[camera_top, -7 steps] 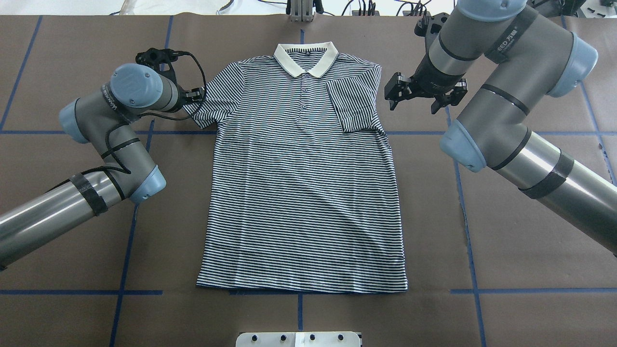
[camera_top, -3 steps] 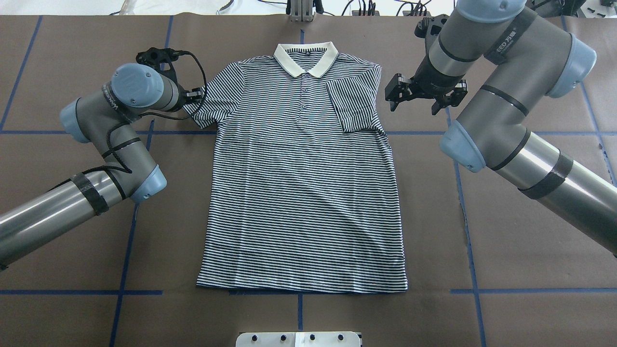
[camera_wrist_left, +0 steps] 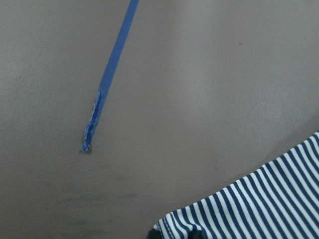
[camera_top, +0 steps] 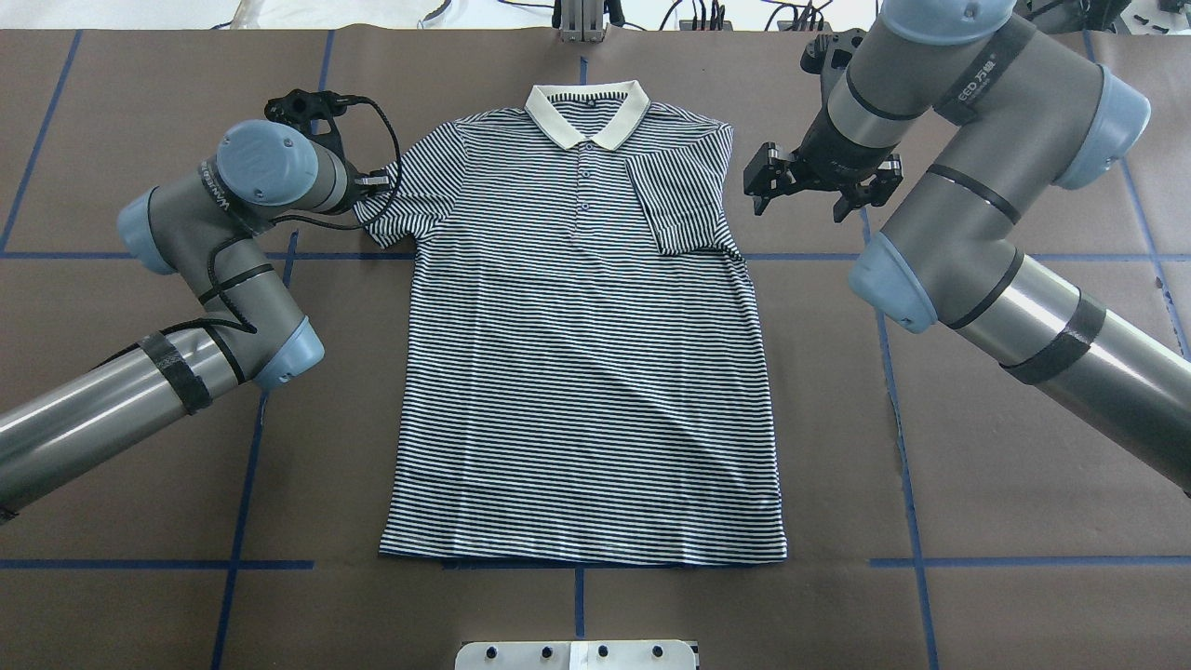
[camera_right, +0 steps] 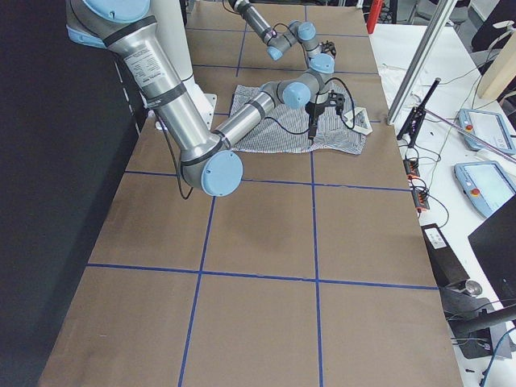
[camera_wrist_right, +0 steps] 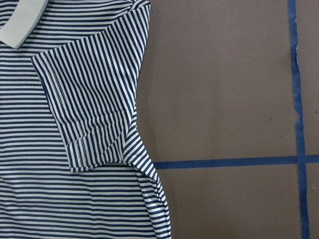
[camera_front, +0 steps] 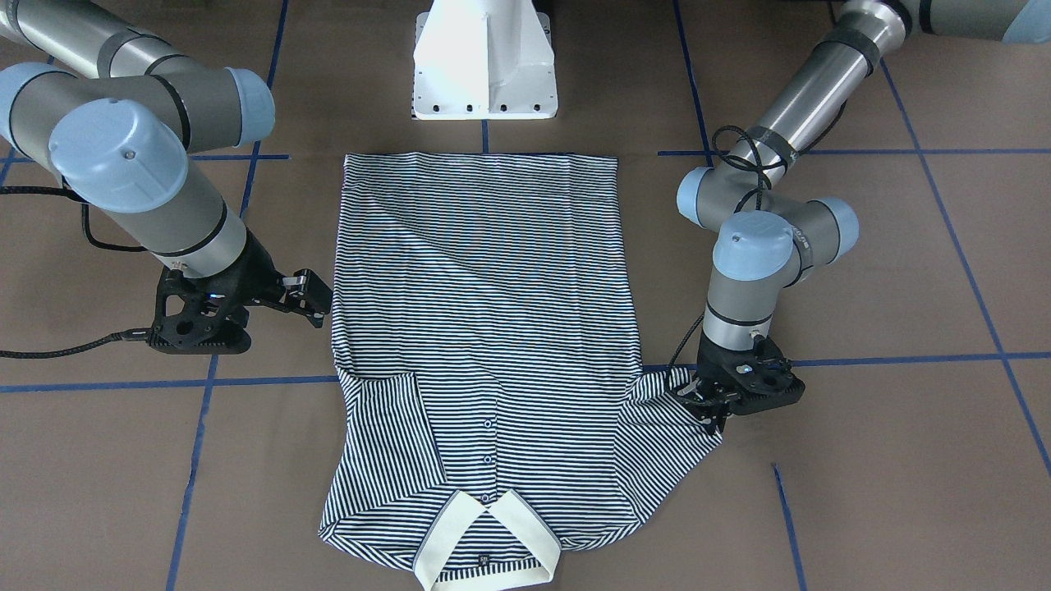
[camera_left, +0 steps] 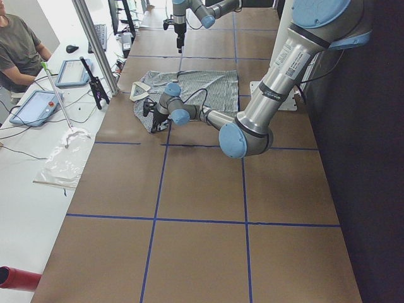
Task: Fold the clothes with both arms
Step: 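Release the sleeve and raise the right gripper while the left arm approaches, then fold the sleeve nearest the left gripper inward over the shirt body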
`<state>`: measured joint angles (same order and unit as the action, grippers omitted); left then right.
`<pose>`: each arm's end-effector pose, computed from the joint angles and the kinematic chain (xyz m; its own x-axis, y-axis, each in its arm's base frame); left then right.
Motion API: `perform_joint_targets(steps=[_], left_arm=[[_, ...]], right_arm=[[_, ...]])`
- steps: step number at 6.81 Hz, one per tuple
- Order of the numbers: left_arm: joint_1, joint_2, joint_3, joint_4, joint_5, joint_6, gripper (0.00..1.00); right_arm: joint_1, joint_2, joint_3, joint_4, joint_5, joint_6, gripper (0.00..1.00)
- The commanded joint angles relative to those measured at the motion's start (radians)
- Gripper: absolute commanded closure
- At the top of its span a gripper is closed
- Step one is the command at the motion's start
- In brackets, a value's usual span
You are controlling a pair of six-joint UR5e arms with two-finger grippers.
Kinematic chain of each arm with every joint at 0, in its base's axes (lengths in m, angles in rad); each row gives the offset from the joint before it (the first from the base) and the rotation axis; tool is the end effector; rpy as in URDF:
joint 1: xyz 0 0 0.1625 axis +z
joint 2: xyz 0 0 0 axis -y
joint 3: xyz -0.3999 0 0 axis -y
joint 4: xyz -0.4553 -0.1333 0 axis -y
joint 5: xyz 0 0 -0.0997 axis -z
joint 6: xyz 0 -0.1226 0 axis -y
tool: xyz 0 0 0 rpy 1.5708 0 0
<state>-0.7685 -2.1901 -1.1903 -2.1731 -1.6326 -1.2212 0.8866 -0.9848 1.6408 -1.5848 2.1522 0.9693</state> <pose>0.5109 -0.6688 0.3877 0.6766 -0.1786 -0.7144 0.4565 0.8629 0.2166 -0.4059 -0.6021 0.2403 0.6662 0.0686 0.7426 -0.0761 0.9968 -0.0238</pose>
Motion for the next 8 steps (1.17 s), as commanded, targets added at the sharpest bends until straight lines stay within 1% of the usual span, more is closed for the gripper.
perform_joint_targets(steps=[1, 2, 3, 4, 5, 6, 7, 8], left_arm=[[0.000, -0.019, -0.005, 0.007, -0.003, 0.002, 1.00], [-0.002, -0.028, -0.037, 0.027, -0.007, 0.000, 1.00], [-0.002, -0.037, -0.090, 0.102, -0.012, 0.000, 1.00], [-0.002, -0.071, -0.132, 0.198, -0.012, -0.001, 1.00], [-0.002, -0.109, -0.153, 0.272, -0.012, -0.015, 1.00], [0.000, -0.121, -0.152, 0.280, -0.013, -0.065, 1.00], [0.009, -0.181, -0.106, 0.276, -0.013, -0.108, 1.00], [0.020, -0.268, 0.005, 0.265, -0.010, -0.142, 1.00]], right_arm=[[0.000, 0.000, -0.001, 0.000, -0.002, 0.000, 0.00], [0.000, 0.000, -0.001, 0.000, -0.002, -0.001, 0.00], [0.000, 0.000, -0.015, 0.000, -0.002, -0.004, 0.00], [0.000, 0.000, -0.021, 0.000, -0.003, -0.006, 0.00], [0.000, 0.000, -0.021, 0.000, -0.003, -0.006, 0.00], [0.000, -0.002, -0.021, 0.000, -0.003, -0.006, 0.00], [0.000, -0.003, -0.021, 0.000, -0.003, -0.006, 0.00], [0.000, -0.002, -0.019, 0.002, -0.003, -0.003, 0.00]])
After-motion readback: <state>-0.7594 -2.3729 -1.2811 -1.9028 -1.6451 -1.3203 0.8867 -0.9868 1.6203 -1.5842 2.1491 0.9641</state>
